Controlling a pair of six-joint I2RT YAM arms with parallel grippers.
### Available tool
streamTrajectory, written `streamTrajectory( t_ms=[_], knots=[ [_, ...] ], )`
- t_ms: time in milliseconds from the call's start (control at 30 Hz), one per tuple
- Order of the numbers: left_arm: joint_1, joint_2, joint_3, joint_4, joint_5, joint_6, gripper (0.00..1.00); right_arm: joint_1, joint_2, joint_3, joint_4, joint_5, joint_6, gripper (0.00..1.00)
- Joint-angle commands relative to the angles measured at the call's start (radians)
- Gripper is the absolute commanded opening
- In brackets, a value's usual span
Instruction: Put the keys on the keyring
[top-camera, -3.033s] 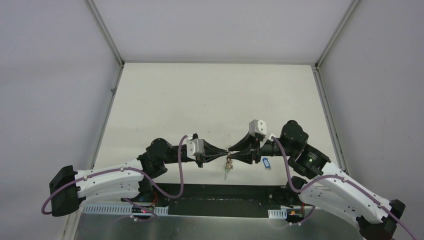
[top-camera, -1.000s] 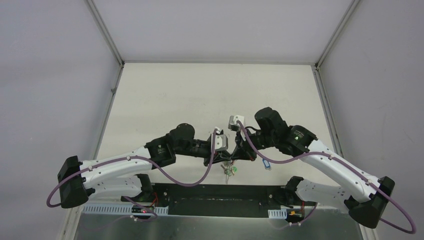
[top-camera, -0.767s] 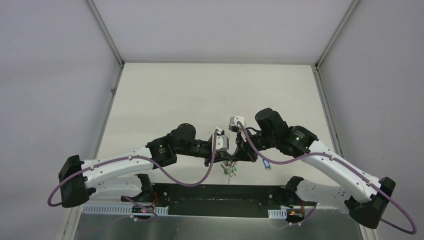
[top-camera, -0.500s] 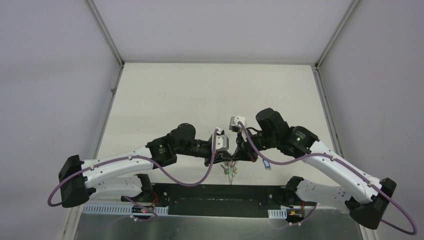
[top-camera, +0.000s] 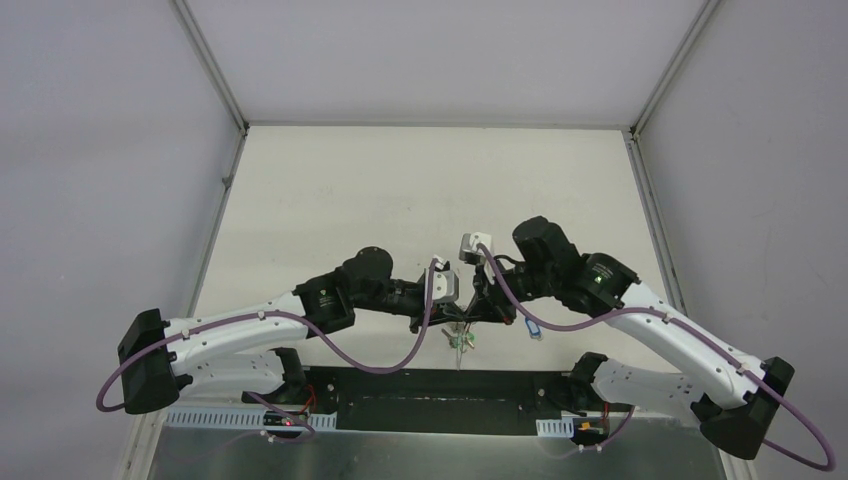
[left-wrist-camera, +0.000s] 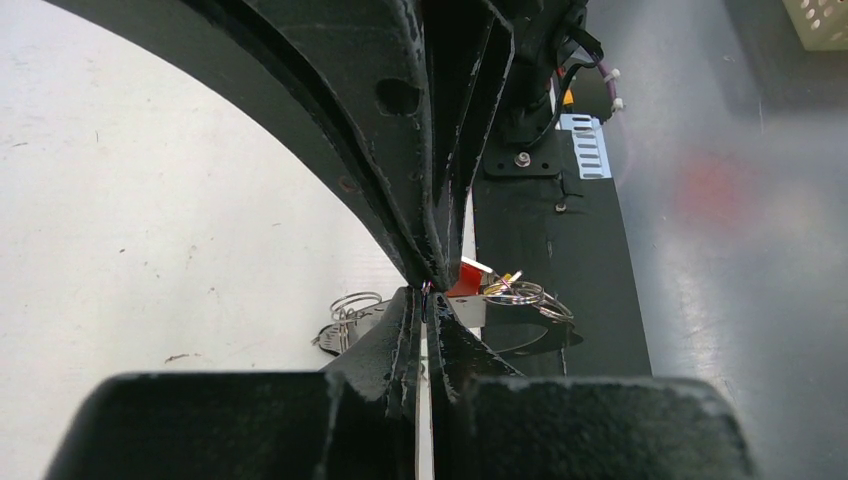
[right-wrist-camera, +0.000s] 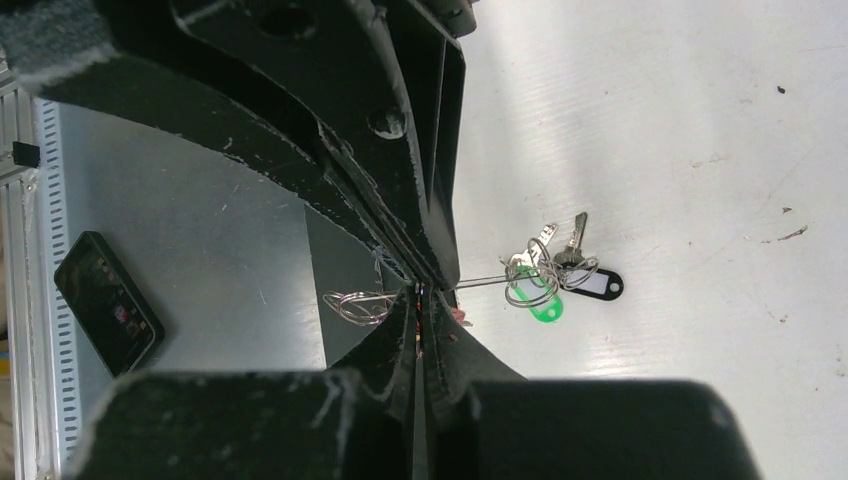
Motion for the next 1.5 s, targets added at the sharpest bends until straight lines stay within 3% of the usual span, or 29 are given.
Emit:
streamTrajectory(
  t_ms=[0,133,400,533,767,833,1067,1467],
  knots=[
    [-0.011,-0.009,0.01,0.038,0.05,-0.003,0.0,-0.002,-0.033,0.025,0.086,0.038,0.007,0.0],
    [-0.011,-0.037,-0.009,0.041,0.023,-0.014,0.0,-0.002,-0.048,0.017,0.099,0.074,0.02,0.01],
    [-0.011,-0.151,-0.082,0.112,-0.114,-0.08,0.0,-0.002,-0.105,-0.002,0.131,0.16,0.034,0.44],
    [-0.011,-0.209,-0.145,0.216,-0.146,-0.112,0.0,-0.002,-0.167,-0.04,0.191,0.143,0.038,0.55],
    [-0.011,-0.257,-0.236,0.429,-0.09,-0.101,0.0,-0.002,-0.224,-0.116,0.307,-0.014,0.03,0.47],
    [-0.011,-0.256,-0.236,0.445,-0.064,-0.088,0.0,-0.002,-0.24,-0.138,0.336,-0.051,0.012,0.4],
    [-0.011,-0.247,-0.22,0.433,-0.028,-0.08,0.0,-0.002,-0.267,-0.177,0.395,-0.125,-0.028,0.29],
    [-0.011,-0.245,-0.211,0.421,-0.023,-0.077,0.0,-0.002,-0.221,-0.164,0.394,-0.136,-0.034,0.29]
  ],
)
